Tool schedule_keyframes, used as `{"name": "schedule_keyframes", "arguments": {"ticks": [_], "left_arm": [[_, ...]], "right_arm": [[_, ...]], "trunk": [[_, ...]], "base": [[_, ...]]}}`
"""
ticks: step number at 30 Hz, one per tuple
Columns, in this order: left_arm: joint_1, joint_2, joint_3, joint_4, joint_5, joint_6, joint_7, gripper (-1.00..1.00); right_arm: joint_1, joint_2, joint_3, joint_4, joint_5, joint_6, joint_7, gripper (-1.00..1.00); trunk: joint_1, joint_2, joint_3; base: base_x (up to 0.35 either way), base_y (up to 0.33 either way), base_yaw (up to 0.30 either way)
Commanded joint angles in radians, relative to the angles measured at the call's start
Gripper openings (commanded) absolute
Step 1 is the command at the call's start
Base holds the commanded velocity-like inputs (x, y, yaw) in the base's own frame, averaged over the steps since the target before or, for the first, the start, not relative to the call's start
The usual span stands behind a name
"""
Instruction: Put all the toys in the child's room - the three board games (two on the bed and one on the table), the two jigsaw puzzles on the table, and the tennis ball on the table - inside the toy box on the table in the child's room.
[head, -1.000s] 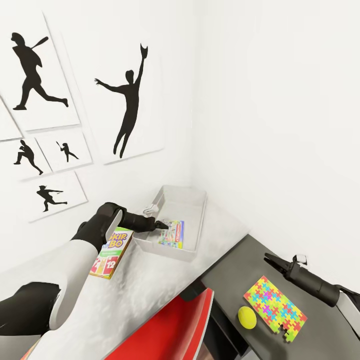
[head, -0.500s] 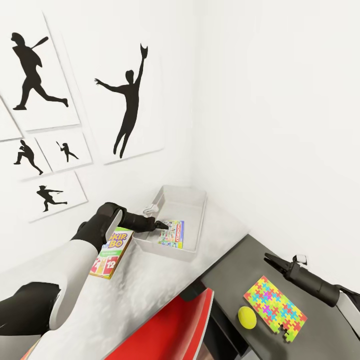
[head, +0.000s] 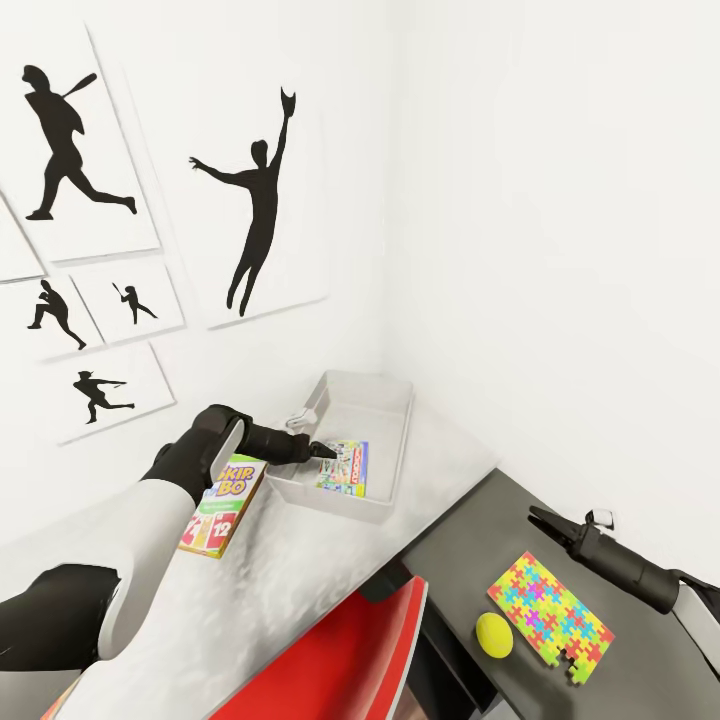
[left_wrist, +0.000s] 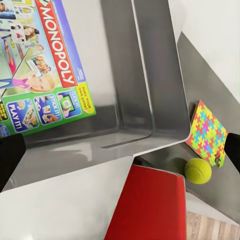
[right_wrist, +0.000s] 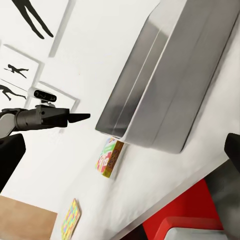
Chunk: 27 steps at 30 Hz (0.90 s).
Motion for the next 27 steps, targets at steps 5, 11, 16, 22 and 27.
{"name": "schedule_keyframes", "arguments": {"ticks": [5, 11, 16, 22, 27], "left_arm": [[-0.001, 0.005, -0.004, -0.001, 0.007, 0.006, -0.009, 1.0], [-0.001, 0.015, 0.002, -0.001, 0.012, 0.017, -0.013, 1.0], [-0.001, 0.047, 0.008, -0.001, 0.02, 0.029, -0.028, 1.0], [-0.001, 0.079, 0.008, -0.001, 0.023, 0.035, -0.138, 1.0], [0.0, 0.114, 0.007, -0.001, 0.023, 0.036, -0.25, 1.0]], "right_arm": [[0.0, 0.0, 0.0, 0.0, -0.006, 0.006, 0.001, 1.0], [-0.001, 0.0, 0.0, 0.0, -0.006, 0.008, 0.001, 1.0], [0.0, -0.001, 0.0, 0.0, -0.006, 0.009, 0.007, 1.0], [-0.001, -0.002, 0.0, 0.0, -0.006, 0.009, 0.018, 1.0], [-0.001, -0.002, 0.0, 0.001, -0.006, 0.009, 0.02, 1.0]], "trunk": [[0.001, -0.002, -0.002], [0.001, -0.002, -0.002], [0.001, -0.002, -0.002], [0.001, -0.002, -0.002], [0.001, -0.002, -0.002]], "base": [[0.0, 0.0, 0.0], [0.0, 0.0, 0.0], [0.0, 0.0, 0.0], [0.0, 0.0, 0.0], [0.0, 0.0, 0.0]]}}
